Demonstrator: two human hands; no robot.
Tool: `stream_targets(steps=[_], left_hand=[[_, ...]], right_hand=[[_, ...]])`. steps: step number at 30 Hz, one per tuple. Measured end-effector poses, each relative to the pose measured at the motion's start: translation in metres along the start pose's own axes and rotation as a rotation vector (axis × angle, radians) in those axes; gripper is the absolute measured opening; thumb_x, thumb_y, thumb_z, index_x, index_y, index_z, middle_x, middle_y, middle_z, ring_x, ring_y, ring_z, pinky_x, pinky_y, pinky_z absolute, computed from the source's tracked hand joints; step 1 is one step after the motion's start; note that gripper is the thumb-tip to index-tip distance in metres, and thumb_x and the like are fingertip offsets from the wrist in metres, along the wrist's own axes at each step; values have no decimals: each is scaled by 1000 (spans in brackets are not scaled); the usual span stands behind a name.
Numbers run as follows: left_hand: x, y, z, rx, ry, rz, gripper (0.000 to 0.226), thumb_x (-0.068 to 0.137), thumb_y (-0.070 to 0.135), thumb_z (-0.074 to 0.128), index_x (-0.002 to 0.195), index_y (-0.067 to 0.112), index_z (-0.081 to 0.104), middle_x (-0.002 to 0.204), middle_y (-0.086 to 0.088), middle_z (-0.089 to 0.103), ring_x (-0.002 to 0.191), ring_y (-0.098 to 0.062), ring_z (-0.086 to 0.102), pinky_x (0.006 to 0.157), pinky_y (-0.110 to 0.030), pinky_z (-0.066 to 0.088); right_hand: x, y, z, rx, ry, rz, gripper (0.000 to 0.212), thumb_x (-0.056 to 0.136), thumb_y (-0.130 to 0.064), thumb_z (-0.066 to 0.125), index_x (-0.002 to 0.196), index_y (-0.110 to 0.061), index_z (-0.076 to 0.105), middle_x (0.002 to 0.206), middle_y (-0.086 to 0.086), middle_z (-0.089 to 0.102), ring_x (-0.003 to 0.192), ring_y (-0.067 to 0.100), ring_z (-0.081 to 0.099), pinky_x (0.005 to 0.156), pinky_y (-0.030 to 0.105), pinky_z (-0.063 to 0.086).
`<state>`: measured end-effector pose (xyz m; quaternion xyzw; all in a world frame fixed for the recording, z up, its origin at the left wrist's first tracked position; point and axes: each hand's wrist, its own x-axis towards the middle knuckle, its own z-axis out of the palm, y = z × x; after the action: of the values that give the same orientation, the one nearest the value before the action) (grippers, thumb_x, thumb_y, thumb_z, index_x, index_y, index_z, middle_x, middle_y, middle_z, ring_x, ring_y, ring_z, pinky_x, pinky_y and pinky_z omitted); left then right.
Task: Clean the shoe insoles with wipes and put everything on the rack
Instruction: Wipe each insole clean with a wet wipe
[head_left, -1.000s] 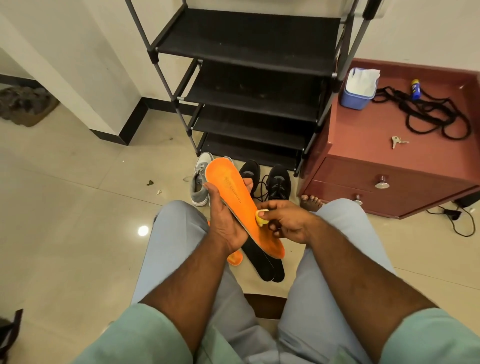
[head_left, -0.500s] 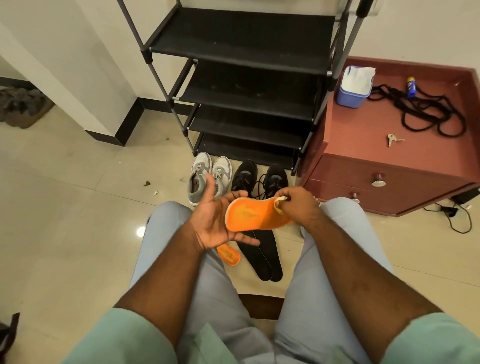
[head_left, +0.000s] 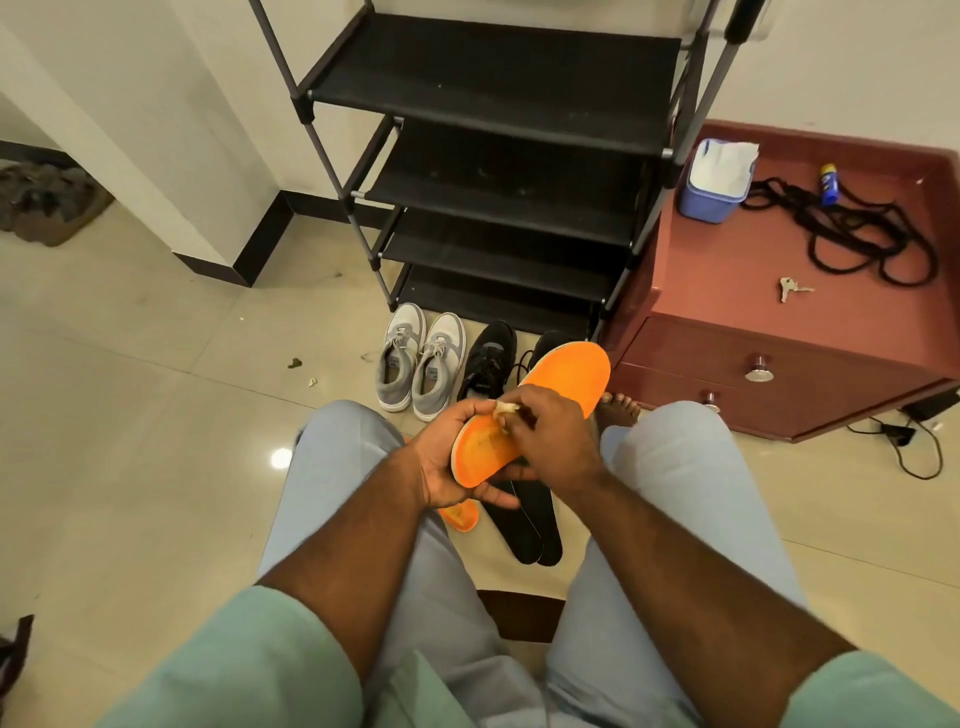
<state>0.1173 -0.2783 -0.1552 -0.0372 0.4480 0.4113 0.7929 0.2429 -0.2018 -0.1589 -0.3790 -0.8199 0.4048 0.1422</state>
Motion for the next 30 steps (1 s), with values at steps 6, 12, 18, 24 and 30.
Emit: stream_targets(steps=[6, 12, 18, 24, 30], left_hand=[[2, -2, -3, -55, -48, 28, 53, 87, 47, 48, 129, 15, 54, 116, -19, 68, 104, -38, 67, 64, -52, 61], [0, -3, 2, -47, -46, 99, 50, 84, 52, 56, 119, 17, 64, 107, -16, 71, 95, -33, 71, 64, -54, 61], [0, -5, 2, -119, -55, 137, 57, 91, 56, 45, 130, 16, 57, 118, -18, 68, 106, -37, 68, 75, -60, 57], [3, -7, 2, -146, -66, 173, 65, 94, 64, 37, 140, 21, 52, 130, -19, 63, 113, -39, 65, 77, -63, 56], [2, -8, 0, -200, -61, 163, 75, 92, 73, 28, 136, 19, 54, 125, -18, 66, 109, -37, 67, 75, -60, 57]], right_hand=[[10, 14, -12, -77, 86, 103, 26, 94, -15, 55, 118, -12, 63, 117, 5, 61, 107, 18, 56, 89, 27, 44], [-3, 4, -2, -104, 15, -95, 25, 95, -14, 53, 117, -13, 63, 114, 4, 63, 108, 18, 54, 90, 26, 41], [7, 12, -6, -220, 96, -75, 23, 93, -15, 55, 113, -14, 66, 108, 5, 64, 102, 23, 56, 88, 29, 39], [1, 5, -4, -274, 138, -204, 21, 88, -12, 57, 105, -13, 69, 98, 7, 69, 89, 26, 59, 79, 42, 50], [-4, -1, -2, -227, 90, -255, 20, 88, -15, 60, 106, -13, 69, 101, 4, 69, 94, 21, 56, 82, 37, 47]])
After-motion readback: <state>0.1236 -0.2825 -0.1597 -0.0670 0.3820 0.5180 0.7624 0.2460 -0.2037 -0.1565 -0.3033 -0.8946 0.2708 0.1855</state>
